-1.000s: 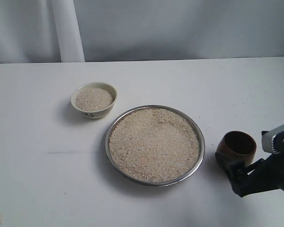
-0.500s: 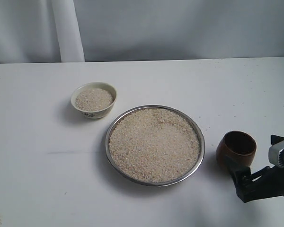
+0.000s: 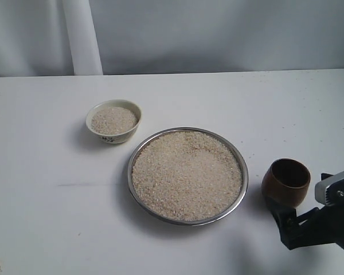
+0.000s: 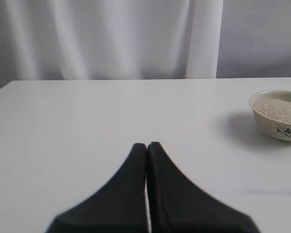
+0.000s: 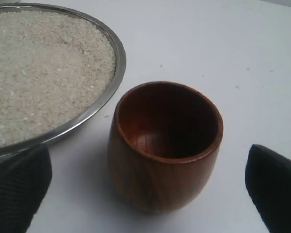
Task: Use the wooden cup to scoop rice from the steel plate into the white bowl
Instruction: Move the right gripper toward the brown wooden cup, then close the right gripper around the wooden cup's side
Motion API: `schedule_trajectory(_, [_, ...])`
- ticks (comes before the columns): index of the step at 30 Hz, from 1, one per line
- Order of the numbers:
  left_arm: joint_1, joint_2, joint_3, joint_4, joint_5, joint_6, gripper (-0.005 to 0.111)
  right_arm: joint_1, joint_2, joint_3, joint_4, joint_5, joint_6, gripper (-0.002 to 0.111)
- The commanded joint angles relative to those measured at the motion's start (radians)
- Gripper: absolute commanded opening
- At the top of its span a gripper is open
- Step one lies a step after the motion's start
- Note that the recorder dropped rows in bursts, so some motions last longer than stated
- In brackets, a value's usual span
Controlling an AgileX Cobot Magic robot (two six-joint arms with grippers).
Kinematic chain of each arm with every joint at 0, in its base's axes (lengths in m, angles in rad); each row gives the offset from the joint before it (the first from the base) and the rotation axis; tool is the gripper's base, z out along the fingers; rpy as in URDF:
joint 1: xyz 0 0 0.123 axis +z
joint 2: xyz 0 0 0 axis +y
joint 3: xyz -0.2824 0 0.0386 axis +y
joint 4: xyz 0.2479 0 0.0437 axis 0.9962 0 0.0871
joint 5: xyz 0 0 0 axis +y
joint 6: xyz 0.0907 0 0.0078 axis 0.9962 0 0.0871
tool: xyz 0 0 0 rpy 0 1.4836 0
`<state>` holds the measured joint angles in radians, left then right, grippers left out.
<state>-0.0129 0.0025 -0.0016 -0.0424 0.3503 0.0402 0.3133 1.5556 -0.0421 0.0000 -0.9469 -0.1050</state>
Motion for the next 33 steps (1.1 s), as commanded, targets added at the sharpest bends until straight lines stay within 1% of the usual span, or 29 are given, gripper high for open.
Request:
schedule_trajectory(1, [-0.003,-0.003,0.002,0.0,-0.006,-0.004,0.0,0.006,0.051,0.005,0.005,-0.06,0.017,0.105])
schedule_trajectory(19, [-0.003,-0.003,0.002,0.0,-0.006,-0.004,0.0,0.006,0.27,0.005,0.018,-0.274,0.031,0.105])
schedule_trajectory(26, [-0.003,-0.003,0.002,0.0,-0.006,-0.004,0.0,0.006,0.334,0.005,0.026,-0.274,0.031,0.105])
schedule_trajectory(29, [-0.003,-0.003,0.002,0.0,-0.006,-0.004,0.0,0.006,0.339,-0.031,0.028,-0.274,0.031,0.105])
schedule_trajectory(33, [-0.003,-0.003,0.002,0.0,-0.006,-0.004,0.0,0.006,0.339,-0.058,-0.016,-0.263,0.009,0.105])
